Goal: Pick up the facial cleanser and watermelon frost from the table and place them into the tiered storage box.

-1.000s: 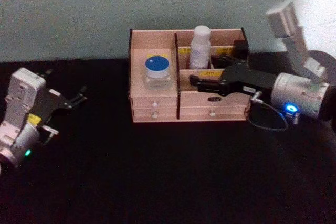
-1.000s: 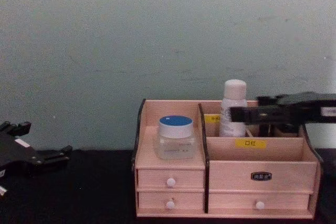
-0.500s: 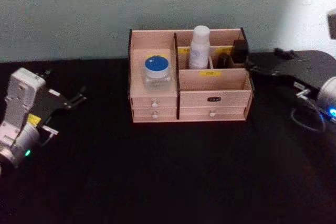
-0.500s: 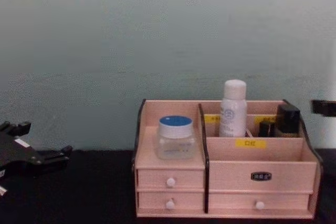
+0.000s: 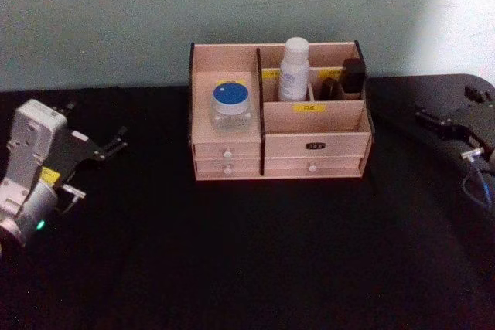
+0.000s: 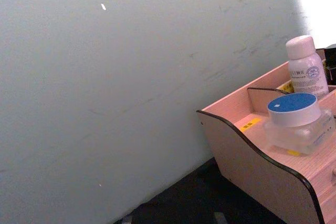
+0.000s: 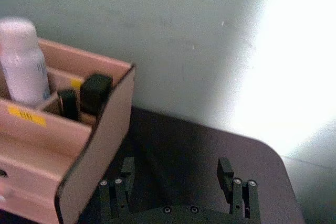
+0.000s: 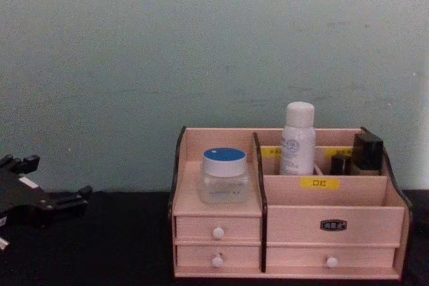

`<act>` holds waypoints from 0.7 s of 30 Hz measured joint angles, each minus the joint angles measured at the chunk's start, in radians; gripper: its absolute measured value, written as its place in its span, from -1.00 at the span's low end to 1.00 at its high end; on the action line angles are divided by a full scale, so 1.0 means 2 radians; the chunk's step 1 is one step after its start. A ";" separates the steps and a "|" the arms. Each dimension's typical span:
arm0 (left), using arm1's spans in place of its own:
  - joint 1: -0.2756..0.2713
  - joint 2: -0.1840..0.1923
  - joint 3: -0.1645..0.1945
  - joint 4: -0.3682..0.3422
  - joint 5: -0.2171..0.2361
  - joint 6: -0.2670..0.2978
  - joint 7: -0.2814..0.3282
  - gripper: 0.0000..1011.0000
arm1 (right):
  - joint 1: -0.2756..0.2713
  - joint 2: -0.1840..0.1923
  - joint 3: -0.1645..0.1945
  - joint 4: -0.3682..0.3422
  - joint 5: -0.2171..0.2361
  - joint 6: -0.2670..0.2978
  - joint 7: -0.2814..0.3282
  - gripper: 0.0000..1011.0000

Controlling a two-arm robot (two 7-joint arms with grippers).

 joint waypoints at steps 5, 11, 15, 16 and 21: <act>0.000 0.000 0.000 0.000 0.000 0.000 0.000 0.98 | 0.001 -0.007 -0.011 0.017 -0.022 0.003 -0.005 0.98; 0.000 0.000 0.000 0.000 0.000 0.000 0.000 0.98 | 0.006 -0.020 -0.021 0.041 -0.041 0.003 -0.003 0.98; 0.000 0.000 0.000 0.000 0.000 0.000 0.000 0.98 | 0.008 -0.027 -0.023 0.053 -0.048 0.003 0.000 0.98; 0.000 0.000 0.000 0.000 0.000 0.000 0.000 0.98 | 0.008 -0.028 -0.023 0.055 -0.050 0.003 0.000 0.98; 0.000 0.000 0.000 0.000 0.000 0.000 0.000 0.98 | 0.010 -0.037 -0.020 0.065 -0.055 0.003 0.002 0.98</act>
